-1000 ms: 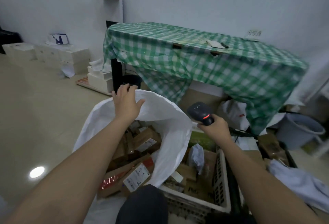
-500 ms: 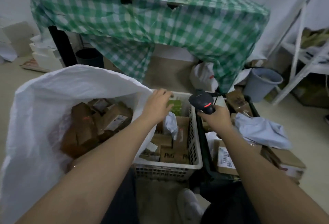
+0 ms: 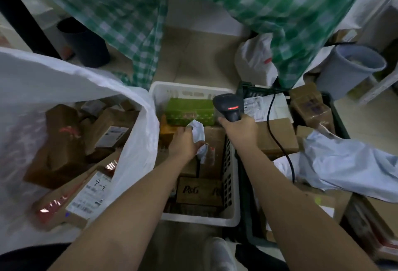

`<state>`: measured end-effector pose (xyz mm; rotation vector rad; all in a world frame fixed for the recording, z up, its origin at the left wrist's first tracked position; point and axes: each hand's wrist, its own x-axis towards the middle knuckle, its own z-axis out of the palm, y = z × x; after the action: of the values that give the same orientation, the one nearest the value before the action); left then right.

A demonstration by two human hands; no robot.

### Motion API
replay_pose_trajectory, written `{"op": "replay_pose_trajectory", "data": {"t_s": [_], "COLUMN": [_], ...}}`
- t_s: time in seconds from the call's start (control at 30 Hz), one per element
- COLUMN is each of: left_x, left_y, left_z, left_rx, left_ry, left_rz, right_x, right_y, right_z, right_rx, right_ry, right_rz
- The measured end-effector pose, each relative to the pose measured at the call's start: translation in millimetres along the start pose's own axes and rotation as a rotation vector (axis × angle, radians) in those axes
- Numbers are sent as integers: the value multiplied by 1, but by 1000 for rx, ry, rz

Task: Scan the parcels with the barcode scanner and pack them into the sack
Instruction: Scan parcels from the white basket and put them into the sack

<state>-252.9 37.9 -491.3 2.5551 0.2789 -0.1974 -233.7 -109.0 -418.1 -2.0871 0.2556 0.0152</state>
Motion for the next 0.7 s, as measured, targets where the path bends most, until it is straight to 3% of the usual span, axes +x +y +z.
{"op": "replay_pose_trajectory", "data": {"t_s": [0.43,0.57,0.7], "left_x": [48,44,26], "left_y": [-15,-24,-29], "left_z": [84,71,49], "left_rx": [-136,-244,-315], "left_ry": [-27,31,112], "left_rz": [-314,-297,-169], "right_x": [47,43,31], "right_y": [52,42,21], "right_z": [20,22,20], "right_rx": [98,97,132], "right_ry": [-54,-73,-74], "right_rz": [98,78,80]}}
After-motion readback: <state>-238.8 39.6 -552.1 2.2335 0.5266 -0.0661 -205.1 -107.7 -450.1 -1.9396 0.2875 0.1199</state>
